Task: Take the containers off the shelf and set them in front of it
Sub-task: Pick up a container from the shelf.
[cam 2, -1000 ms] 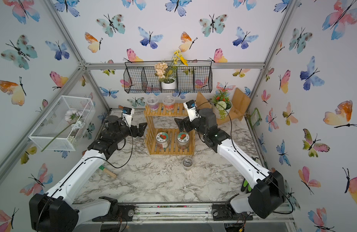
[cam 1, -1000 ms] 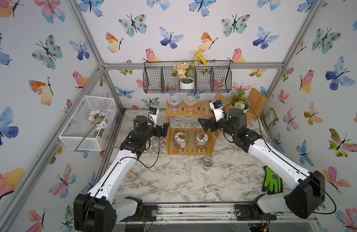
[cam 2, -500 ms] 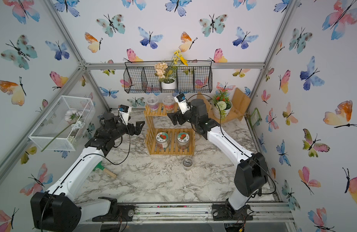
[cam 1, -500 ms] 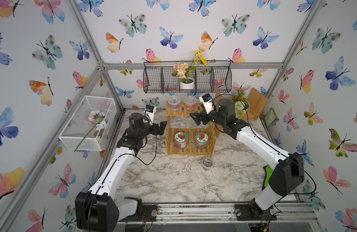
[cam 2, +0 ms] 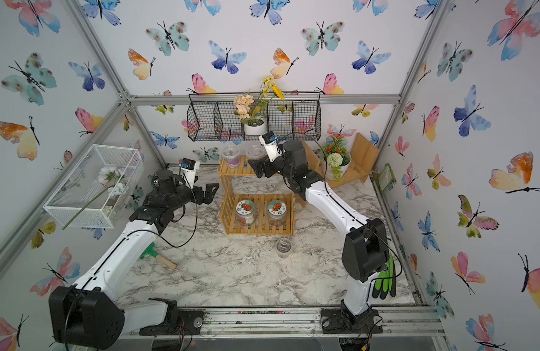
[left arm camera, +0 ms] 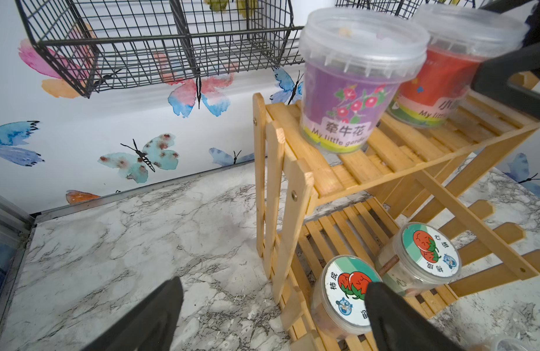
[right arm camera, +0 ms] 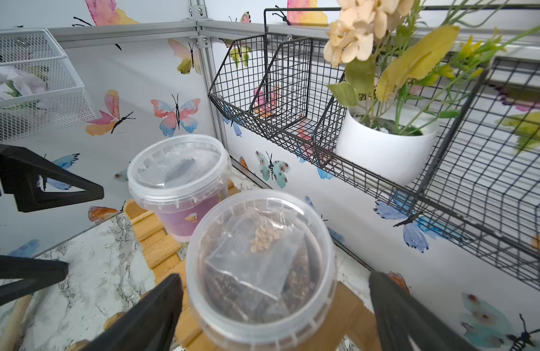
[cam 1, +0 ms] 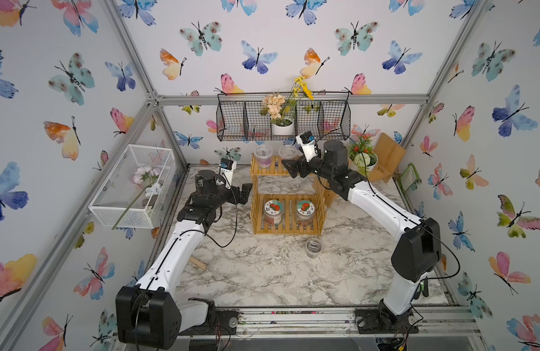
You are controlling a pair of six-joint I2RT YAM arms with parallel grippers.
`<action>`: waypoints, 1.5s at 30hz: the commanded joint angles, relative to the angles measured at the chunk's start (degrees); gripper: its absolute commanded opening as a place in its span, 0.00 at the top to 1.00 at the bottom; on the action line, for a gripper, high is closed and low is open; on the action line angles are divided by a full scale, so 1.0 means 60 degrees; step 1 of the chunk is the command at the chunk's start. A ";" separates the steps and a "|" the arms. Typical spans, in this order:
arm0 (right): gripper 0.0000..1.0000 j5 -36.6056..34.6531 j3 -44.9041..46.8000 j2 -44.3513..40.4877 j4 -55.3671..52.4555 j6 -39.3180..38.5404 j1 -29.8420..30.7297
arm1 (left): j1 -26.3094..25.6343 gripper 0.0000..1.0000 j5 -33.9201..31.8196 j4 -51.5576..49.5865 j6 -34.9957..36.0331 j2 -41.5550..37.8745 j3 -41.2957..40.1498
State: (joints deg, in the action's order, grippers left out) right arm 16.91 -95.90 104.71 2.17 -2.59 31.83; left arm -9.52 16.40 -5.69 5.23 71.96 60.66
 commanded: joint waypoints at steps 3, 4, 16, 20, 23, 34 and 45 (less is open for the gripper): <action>0.02 0.0505 -0.0461 0.0338 0.0259 0.0042 -0.0032 | 0.0110 0.00 0.0320 -0.0047 0.0131 -0.0048 0.0129; 0.02 0.0529 -0.0506 0.0399 0.0281 0.0049 -0.0032 | 0.0122 0.00 0.0317 -0.0047 0.0128 -0.0048 0.0129; 0.05 0.0756 -0.1207 0.1016 0.0372 0.0076 -0.0032 | 0.0178 0.00 0.0269 -0.0089 0.0146 0.0096 0.0290; 0.12 0.0830 -0.1259 0.1065 0.0392 0.0066 -0.0032 | 0.0180 0.00 0.0262 -0.0079 0.0153 0.0102 0.0290; 0.19 0.0872 -0.1246 0.1068 0.0399 0.0029 -0.0032 | 0.0186 0.00 0.0240 -0.0062 0.0153 0.0102 0.0268; 0.37 0.0991 -0.0953 0.0875 0.0487 -0.0009 -0.0032 | 0.0239 0.00 0.0231 -0.0018 0.0124 -0.0069 0.0059; 0.39 0.1176 -0.0677 0.0247 0.0488 0.0008 -0.0032 | 0.0252 0.00 0.0225 -0.0019 0.0052 -0.0232 -0.0120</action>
State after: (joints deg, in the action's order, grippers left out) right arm 21.91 -100.66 109.71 4.64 -2.61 31.83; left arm -8.29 16.43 -6.31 5.39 72.23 60.38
